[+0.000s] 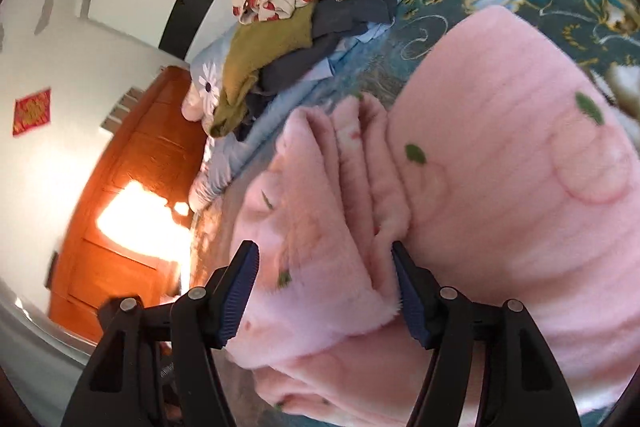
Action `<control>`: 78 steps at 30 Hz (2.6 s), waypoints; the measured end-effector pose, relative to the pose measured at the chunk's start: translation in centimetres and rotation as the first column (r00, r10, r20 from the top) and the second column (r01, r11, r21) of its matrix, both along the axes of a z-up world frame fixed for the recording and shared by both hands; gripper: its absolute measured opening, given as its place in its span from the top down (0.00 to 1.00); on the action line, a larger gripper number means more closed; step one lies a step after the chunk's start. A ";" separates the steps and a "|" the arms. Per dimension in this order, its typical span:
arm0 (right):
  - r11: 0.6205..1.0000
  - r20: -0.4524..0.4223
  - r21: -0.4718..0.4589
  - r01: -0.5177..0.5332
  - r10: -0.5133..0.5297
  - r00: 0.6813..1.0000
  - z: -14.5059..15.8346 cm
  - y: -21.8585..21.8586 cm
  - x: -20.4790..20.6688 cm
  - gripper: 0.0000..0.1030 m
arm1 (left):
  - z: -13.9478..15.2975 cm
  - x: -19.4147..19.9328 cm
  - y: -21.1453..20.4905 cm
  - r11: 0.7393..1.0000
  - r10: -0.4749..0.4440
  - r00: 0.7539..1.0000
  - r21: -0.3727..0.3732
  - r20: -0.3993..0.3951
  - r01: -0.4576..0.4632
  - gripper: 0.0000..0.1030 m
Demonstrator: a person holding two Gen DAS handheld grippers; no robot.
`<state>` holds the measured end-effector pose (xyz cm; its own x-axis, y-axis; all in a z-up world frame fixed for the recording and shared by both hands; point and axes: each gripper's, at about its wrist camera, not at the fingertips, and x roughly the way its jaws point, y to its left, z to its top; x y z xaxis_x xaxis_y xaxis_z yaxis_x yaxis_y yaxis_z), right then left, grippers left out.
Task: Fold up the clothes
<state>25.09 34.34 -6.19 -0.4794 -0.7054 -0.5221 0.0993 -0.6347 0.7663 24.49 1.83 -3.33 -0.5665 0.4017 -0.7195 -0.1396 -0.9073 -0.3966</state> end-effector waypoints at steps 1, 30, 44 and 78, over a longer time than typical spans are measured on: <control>1.000 0.004 0.004 0.004 -0.004 1.000 0.2 -0.2 -0.1 0.54 | 0.1 0.0 -0.2 1.000 0.007 1.000 0.000 -0.001 -0.007 0.59; 0.985 -0.078 0.123 0.120 -0.111 0.991 1.8 12.1 4.7 0.74 | -0.2 0.3 2.3 0.991 -0.051 0.997 0.128 0.060 0.042 0.43; 0.956 -0.117 0.282 0.083 -0.052 0.992 4.8 11.4 1.5 0.63 | 3.0 -0.3 3.8 0.983 -0.133 0.989 0.115 -0.064 0.140 0.43; 0.853 -0.070 0.511 0.108 -0.084 0.994 6.4 9.9 -4.1 0.83 | 4.2 -2.1 6.3 0.979 -0.202 0.976 -0.009 -0.076 0.202 0.39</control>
